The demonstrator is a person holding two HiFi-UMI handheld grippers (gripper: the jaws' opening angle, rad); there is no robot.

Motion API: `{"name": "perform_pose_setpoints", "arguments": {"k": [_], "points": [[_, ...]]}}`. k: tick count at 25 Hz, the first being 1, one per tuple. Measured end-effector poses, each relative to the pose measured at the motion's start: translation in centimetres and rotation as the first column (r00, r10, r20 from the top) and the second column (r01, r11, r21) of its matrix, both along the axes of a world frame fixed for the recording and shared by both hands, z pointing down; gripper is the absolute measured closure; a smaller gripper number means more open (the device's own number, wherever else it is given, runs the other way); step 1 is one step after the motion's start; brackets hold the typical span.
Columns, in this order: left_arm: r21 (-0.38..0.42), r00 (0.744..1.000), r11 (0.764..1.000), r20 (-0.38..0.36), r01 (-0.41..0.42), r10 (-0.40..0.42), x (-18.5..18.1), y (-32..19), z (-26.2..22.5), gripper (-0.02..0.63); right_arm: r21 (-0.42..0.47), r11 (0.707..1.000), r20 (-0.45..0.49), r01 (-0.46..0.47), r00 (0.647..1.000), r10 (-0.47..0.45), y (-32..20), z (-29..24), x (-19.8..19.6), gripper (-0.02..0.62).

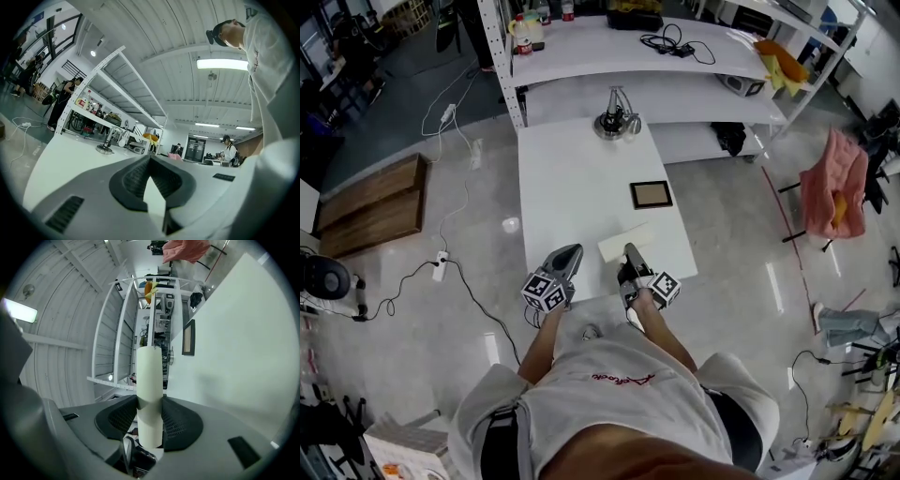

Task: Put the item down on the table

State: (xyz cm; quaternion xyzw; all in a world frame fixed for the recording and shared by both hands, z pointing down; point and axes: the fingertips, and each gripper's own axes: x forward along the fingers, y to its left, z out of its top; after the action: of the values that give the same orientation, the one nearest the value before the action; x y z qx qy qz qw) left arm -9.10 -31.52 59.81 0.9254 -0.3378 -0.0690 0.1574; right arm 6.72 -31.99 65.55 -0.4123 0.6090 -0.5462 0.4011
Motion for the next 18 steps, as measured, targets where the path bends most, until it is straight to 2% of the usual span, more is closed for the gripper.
{"name": "perform_pose_setpoints", "arguments": {"k": [4,11,18], "points": [[-0.010,1.000,0.999,0.004,0.030,-0.030,0.9,0.1,0.0,0.592,-0.001,1.000,0.001,0.029,1.000,-0.029,-0.2,0.2,1.0,0.400],[0.019,0.998,0.998,0.029,0.057,-0.058,3.9,0.5,-1.4,0.592,0.006,0.997,-0.018,0.082,0.997,-0.081,-0.8,-1.2,3.4,0.400],[0.002,0.995,0.996,0.052,0.084,-0.084,4.3,2.0,-1.1,0.592,-0.032,0.994,-0.008,0.103,0.995,-0.104,0.3,-0.6,4.0,0.400]]}}
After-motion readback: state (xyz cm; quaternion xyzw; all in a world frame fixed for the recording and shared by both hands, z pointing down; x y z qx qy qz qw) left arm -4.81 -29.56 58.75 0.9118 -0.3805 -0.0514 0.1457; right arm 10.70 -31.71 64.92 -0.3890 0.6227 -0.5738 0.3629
